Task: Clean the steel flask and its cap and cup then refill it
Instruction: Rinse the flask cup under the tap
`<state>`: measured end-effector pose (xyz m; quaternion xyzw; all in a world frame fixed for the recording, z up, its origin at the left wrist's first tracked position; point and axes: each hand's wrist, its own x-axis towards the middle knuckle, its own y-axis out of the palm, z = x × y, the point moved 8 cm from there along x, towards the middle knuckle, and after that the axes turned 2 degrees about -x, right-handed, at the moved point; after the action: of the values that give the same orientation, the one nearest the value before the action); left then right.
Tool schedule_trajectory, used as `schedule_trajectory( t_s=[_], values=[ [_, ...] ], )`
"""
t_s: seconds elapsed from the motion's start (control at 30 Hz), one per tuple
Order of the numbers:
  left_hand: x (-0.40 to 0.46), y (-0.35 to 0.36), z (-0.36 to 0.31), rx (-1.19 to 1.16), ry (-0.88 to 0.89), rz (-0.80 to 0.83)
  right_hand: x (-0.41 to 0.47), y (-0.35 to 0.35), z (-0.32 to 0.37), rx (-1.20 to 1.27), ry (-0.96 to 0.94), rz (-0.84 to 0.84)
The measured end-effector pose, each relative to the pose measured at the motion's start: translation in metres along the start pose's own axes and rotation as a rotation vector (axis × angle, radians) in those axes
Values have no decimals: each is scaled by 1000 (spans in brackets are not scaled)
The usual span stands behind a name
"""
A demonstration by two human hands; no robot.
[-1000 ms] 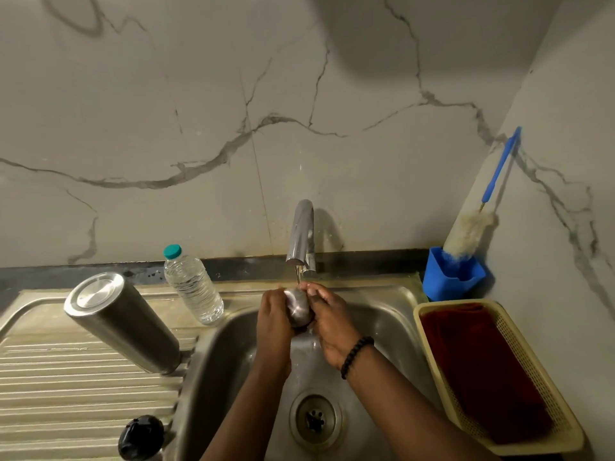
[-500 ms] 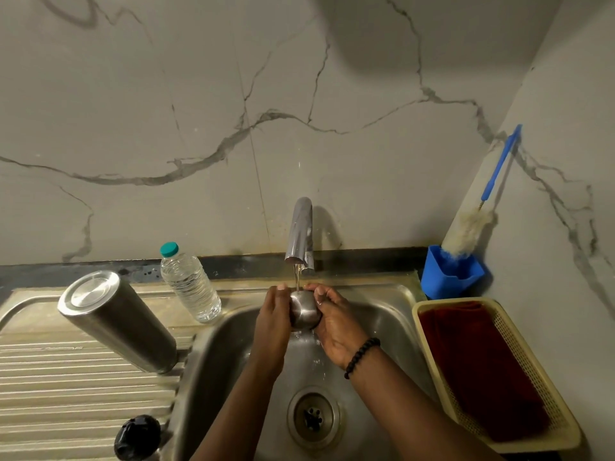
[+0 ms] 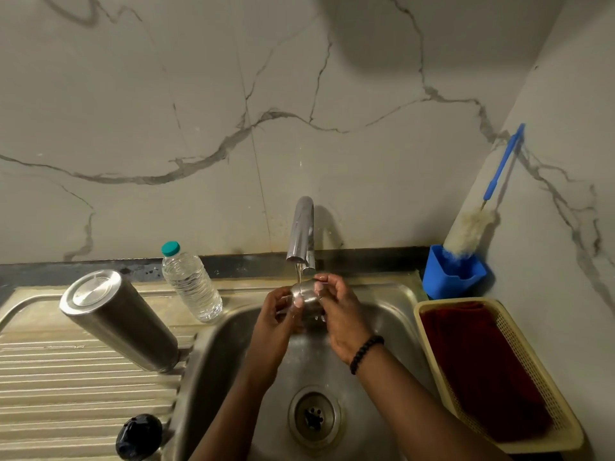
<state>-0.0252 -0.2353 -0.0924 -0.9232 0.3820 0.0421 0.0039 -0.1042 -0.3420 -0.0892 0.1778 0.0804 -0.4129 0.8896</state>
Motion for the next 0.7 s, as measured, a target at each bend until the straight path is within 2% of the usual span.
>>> schedule_trajectory(
  t_s=[0.13,0.27,0.4,0.53,0.7],
  values=[
    [0,0,7,17,-11,120,-8,10,27,-553,-297,115],
    [-2,4,-3,272,58,115,-16,12,30,-799,-416,190],
    [-2,9,-5,223,91,81,-24,9,36,-813,-518,183],
    [0,11,-4,148,95,83,-21,-2,45,-724,-567,45],
    [3,5,0,120,91,58,-26,-11,55,-838,-687,-78]
  ],
)
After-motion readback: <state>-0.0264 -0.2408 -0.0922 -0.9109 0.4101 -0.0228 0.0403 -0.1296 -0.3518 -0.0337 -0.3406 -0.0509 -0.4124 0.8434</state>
